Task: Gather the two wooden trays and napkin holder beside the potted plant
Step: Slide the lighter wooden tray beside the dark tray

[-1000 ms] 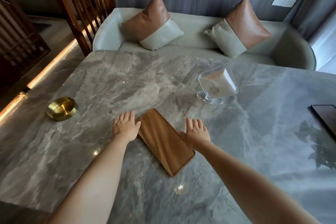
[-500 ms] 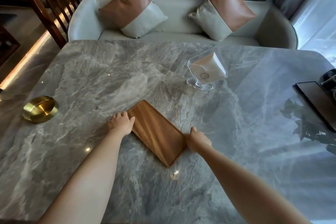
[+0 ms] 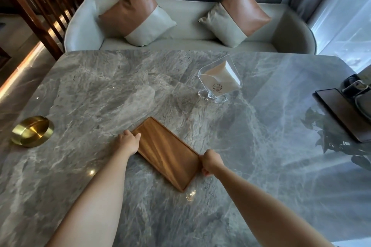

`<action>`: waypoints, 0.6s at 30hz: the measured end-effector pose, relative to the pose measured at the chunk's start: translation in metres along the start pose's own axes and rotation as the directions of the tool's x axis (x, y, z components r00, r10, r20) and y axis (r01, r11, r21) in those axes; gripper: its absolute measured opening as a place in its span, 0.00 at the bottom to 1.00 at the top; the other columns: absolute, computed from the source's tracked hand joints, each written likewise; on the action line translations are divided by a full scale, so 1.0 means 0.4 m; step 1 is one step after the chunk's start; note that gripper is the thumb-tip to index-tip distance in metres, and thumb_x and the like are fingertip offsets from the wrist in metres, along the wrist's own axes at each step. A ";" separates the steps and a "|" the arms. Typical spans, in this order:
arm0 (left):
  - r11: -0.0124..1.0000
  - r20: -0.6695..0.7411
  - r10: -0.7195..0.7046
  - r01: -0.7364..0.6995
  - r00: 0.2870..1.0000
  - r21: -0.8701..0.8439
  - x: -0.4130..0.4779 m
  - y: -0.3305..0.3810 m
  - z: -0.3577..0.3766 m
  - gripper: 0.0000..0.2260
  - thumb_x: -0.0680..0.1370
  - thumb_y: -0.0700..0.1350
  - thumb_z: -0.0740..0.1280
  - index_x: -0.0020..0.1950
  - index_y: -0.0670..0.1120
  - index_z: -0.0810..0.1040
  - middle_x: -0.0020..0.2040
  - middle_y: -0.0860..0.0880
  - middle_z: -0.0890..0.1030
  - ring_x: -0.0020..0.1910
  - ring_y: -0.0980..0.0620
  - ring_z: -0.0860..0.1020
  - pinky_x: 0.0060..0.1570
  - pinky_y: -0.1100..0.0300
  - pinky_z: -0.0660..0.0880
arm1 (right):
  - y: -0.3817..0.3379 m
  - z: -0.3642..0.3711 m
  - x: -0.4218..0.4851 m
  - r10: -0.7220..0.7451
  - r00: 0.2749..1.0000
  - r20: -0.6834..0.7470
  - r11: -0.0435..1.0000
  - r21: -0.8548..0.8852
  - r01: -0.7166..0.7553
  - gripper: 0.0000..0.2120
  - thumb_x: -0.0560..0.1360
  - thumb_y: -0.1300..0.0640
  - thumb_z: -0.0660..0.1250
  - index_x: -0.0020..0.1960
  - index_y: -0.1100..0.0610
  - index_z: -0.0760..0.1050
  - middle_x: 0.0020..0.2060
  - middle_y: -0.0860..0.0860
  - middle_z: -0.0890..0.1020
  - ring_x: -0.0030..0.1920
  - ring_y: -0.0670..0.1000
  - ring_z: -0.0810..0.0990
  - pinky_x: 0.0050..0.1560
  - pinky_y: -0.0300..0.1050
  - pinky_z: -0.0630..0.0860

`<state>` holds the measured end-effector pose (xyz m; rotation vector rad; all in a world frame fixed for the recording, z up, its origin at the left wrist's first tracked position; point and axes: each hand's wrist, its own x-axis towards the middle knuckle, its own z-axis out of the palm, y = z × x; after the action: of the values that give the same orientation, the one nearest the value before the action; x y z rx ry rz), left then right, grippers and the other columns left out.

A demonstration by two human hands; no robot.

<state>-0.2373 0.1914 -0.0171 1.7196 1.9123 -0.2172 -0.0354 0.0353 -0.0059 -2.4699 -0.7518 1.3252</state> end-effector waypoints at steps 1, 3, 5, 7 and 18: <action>1.000 -0.003 -0.001 0.001 1.000 -0.004 -0.002 0.002 0.001 0.25 0.82 0.52 0.54 0.70 0.33 0.61 0.71 0.33 0.65 0.71 0.37 0.64 0.68 0.48 0.63 | 0.004 -0.005 0.001 -0.004 1.000 0.003 1.000 0.004 0.004 0.15 0.79 0.60 0.54 0.34 0.60 0.65 0.30 0.56 0.75 0.23 0.52 0.75 0.22 0.42 0.75; 1.000 -0.006 -0.004 0.004 1.000 -0.011 -0.008 0.009 0.001 0.25 0.82 0.52 0.53 0.69 0.33 0.61 0.70 0.33 0.66 0.70 0.36 0.65 0.67 0.48 0.64 | 0.012 -0.016 0.001 -0.012 1.000 0.000 1.000 0.009 0.012 0.14 0.78 0.61 0.54 0.34 0.60 0.64 0.29 0.57 0.74 0.23 0.52 0.74 0.22 0.42 0.75; 0.999 -0.007 -0.008 0.007 1.000 -0.047 -0.018 0.025 -0.004 0.25 0.82 0.51 0.53 0.70 0.33 0.61 0.71 0.32 0.66 0.70 0.36 0.65 0.67 0.47 0.64 | 0.018 -0.030 0.000 -0.033 0.999 -0.010 0.999 0.006 0.033 0.15 0.78 0.62 0.54 0.32 0.61 0.65 0.28 0.57 0.74 0.23 0.53 0.74 0.26 0.43 0.75; 0.995 -0.016 -0.010 0.008 1.000 -0.103 -0.030 0.051 -0.015 0.24 0.82 0.50 0.53 0.71 0.33 0.59 0.71 0.32 0.64 0.70 0.35 0.65 0.67 0.46 0.64 | 0.020 -0.048 -0.001 -0.059 0.998 -0.023 0.998 -0.001 0.059 0.16 0.77 0.63 0.55 0.31 0.61 0.65 0.27 0.56 0.74 0.24 0.53 0.73 0.30 0.44 0.75; 0.988 -0.206 0.124 -0.140 0.971 -0.061 -0.072 0.322 -0.117 0.24 0.81 0.53 0.49 0.69 0.37 0.62 0.69 0.34 0.69 0.67 0.35 0.69 0.62 0.46 0.67 | 0.055 -0.262 -0.012 -0.197 0.959 -0.205 0.956 0.175 0.234 0.15 0.78 0.56 0.57 0.34 0.58 0.64 0.27 0.53 0.74 0.25 0.50 0.71 0.27 0.41 0.69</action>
<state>-0.1269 0.2097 0.0671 1.8695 1.9093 0.0817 0.0565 0.0174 0.0466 -2.2423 -0.7778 1.0217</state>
